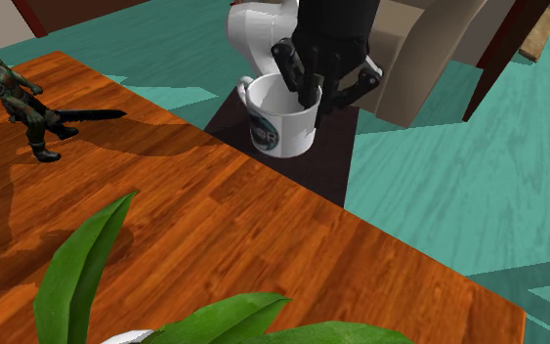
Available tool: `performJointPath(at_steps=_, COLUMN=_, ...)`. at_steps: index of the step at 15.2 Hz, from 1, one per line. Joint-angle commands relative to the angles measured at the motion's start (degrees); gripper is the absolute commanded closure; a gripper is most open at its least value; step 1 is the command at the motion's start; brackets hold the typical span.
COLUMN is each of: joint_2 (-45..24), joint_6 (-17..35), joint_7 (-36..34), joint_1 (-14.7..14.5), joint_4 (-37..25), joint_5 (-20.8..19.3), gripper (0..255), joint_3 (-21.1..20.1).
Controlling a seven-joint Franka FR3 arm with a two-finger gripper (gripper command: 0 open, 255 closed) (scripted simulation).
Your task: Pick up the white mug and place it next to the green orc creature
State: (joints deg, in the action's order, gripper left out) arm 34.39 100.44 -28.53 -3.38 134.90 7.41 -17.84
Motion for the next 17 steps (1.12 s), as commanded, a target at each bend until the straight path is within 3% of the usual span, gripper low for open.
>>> performJointPath(at_steps=1, joint_2=-0.03, joint_6=-1.54, joint_7=-0.03, joint_1=0.06, joint_4=-1.56, joint_5=-0.13, gripper=255, joint_3=0.15)
performJointPath(at_steps=17, joint_2=-2.03, joint_6=-13.39, joint_7=-0.12, joint_1=0.81, joint_4=-15.37, joint_5=-1.33, gripper=255, joint_3=1.27)
